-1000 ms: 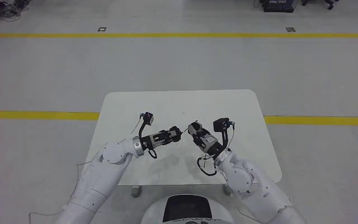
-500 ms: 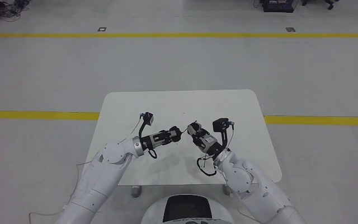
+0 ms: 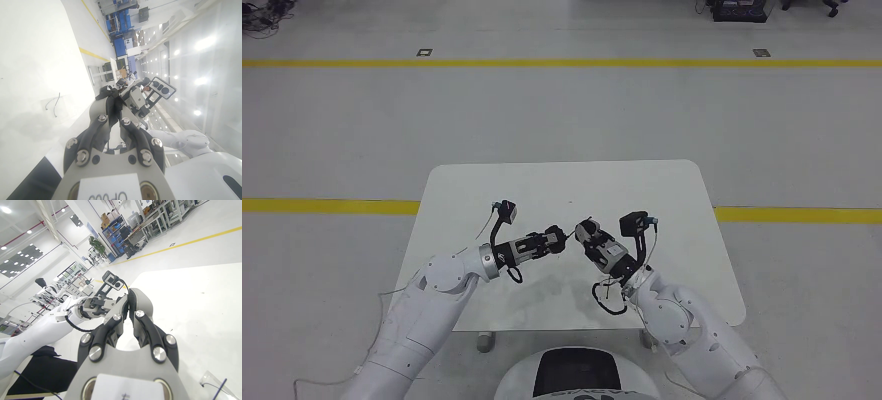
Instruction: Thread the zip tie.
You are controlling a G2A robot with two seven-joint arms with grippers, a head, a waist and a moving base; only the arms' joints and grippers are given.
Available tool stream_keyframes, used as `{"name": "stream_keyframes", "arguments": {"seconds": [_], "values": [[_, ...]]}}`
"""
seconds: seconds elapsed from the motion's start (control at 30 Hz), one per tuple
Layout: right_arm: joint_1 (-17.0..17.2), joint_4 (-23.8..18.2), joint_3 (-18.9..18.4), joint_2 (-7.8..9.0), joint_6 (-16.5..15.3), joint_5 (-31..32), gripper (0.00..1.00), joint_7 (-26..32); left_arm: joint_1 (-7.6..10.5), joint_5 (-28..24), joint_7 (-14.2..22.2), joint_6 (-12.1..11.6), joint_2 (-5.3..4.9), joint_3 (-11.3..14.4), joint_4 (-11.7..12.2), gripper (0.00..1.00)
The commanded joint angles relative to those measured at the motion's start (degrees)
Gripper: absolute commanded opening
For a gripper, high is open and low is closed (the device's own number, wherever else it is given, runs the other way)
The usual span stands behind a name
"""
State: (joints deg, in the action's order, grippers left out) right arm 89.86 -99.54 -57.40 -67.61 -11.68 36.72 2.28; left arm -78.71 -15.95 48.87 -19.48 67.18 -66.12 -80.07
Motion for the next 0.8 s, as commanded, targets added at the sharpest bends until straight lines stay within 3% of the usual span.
{"name": "stream_keyframes", "arguments": {"seconds": [0.0, 0.77], "values": [[-0.1, -0.1, -0.1, -0.06, 0.1, 0.0, 0.0, -0.2, 0.0, 0.0, 0.0, 0.0, 0.0, 0.0, 0.0, 0.0], [0.2, -0.2, -1.1, -0.6, -0.3, 0.3, 0.0, -0.3, 0.0, 0.0, 0.0, 0.0, 0.0, 0.0, 0.0, 0.0]]}}
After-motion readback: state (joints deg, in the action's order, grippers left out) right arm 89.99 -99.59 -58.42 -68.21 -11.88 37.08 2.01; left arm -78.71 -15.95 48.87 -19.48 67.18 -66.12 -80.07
